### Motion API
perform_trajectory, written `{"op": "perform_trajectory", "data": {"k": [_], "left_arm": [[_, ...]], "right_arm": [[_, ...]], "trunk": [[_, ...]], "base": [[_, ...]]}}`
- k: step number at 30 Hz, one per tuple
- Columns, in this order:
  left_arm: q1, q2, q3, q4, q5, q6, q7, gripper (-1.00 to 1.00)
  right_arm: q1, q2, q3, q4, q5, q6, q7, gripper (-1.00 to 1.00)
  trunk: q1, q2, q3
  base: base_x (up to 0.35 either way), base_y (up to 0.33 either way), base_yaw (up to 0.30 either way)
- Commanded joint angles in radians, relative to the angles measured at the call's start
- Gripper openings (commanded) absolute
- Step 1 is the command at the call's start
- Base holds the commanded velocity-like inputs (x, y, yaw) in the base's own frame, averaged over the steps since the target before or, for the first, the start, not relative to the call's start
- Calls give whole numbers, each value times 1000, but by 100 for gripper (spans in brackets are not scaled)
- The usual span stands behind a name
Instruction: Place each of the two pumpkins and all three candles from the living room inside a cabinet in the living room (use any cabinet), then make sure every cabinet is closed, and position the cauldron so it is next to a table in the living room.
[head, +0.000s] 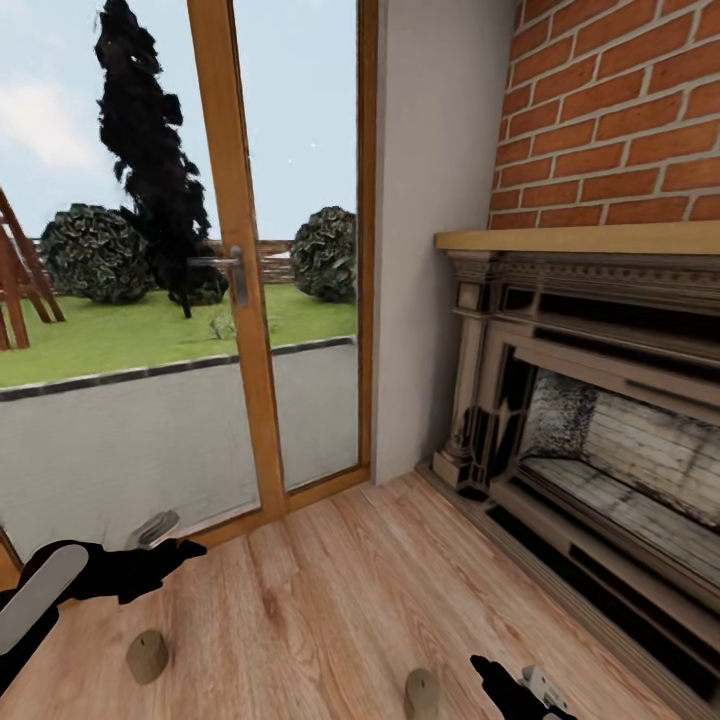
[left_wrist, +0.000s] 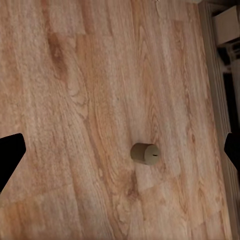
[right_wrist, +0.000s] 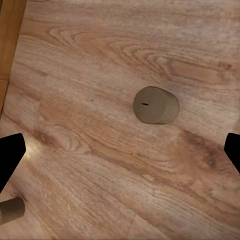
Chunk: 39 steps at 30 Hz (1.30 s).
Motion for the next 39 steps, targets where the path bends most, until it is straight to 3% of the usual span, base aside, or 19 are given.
{"op": "perform_trajectory", "data": {"k": [1,3,6,9,10,12,15,18,24,28,35,39], "left_arm": [[-1,1,-2,-1,10,0,9,100],[-1,1,-3,-2,10,0,9,100],[-1,1,-5,-4,10,0,8,100],[-1,0,-9,-6,11,0,8,100],[-1,0,-10,-6,11,0,8,100],[-1,-1,-10,-7,10,0,8,100],[-1,-1,-10,-7,10,0,8,100],[-1,-1,-13,-7,7,0,9,100],[-1,-3,-15,-8,6,0,10,100],[-1,-18,-16,-8,4,-1,10,100],[-1,-27,-16,-8,3,0,10,100],[-1,-27,-16,-14,4,1,10,100]], "right_arm": [[-1,0,15,1,-9,7,0,100],[-3,0,40,1,-10,28,-37,100],[-6,2,72,-19,-9,61,-169,100],[-11,2,93,-119,-8,82,-385,100],[-12,2,117,-182,-8,97,-482,100],[-13,1,172,-245,-8,103,-558,100],[-13,1,226,-283,-10,103,-595,100],[-13,1,253,-299,-10,105,-601,100],[-12,1,258,-301,-9,105,-594,100],[-12,2,260,-301,-8,104,-594,100],[-12,2,261,-299,-7,103,-594,100],[-12,4,303,-287,-9,105,-598,100]], "trunk": [[0,-1,-1],[0,-1,-1],[0,-1,-1],[0,-1,-1],[0,-1,-1],[0,-1,-1],[0,-1,-1],[0,-1,-1],[0,-1,-1],[0,-1,-1],[0,-1,-1],[0,-1,-1]], "base": [[174,99,0],[232,127,0],[277,122,0],[293,43,0],[275,-83,0],[251,-128,0],[142,-82,0],[34,-19,0],[3,-2,0],[25,-23,0],[241,-20,0],[176,-1,0]]}}
